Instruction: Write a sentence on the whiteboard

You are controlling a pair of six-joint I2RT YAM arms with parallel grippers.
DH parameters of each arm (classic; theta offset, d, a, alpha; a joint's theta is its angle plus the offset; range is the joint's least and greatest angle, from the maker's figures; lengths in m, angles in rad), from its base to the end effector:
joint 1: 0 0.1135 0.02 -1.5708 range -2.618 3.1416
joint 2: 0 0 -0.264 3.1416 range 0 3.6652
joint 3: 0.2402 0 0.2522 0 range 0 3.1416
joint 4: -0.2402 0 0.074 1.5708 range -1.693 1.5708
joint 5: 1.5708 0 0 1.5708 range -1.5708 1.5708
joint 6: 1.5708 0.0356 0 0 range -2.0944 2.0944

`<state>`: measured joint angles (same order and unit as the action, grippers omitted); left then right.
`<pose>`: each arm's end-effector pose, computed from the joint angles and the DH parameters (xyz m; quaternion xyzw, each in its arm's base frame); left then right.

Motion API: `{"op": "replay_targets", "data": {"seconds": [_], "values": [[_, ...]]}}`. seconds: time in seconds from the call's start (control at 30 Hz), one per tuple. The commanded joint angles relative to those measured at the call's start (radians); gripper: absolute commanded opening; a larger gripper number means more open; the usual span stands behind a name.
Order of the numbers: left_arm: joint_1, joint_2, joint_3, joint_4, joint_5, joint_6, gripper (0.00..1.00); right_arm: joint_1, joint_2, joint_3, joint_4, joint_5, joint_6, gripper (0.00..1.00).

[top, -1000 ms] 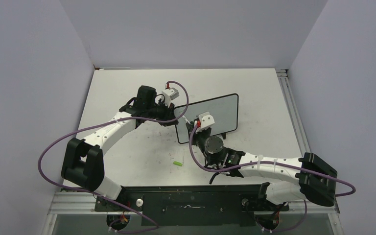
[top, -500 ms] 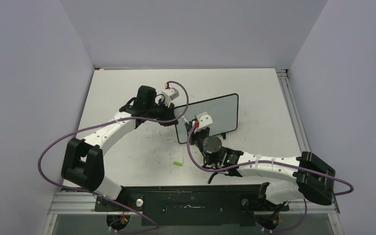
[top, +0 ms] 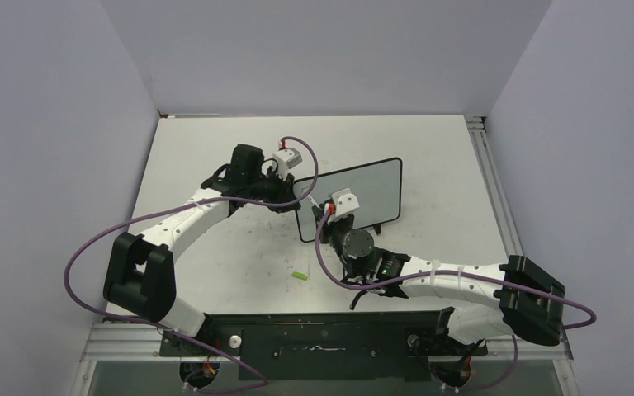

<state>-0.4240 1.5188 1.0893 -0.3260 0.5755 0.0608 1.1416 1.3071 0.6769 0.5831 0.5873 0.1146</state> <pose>0.2924 -0.1533 0.2585 0.3205 0.8276 -0.3249 0.3268 0.1378 0.2536 0.2676 -0.1662 0.7014 0.2188 0.6577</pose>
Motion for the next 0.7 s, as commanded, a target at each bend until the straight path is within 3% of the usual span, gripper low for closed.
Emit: {"op": "replay_targets", "data": {"seconds": [0.0,0.67], "values": [[-0.004,-0.013,0.022,-0.038,-0.056,0.034,0.00,0.009,-0.003,0.010,0.029,0.029,0.002,0.05],[-0.004,-0.018,0.023,-0.038,-0.057,0.034,0.00,0.010,-0.016,-0.056,-0.045,0.020,0.080,0.05]]}}
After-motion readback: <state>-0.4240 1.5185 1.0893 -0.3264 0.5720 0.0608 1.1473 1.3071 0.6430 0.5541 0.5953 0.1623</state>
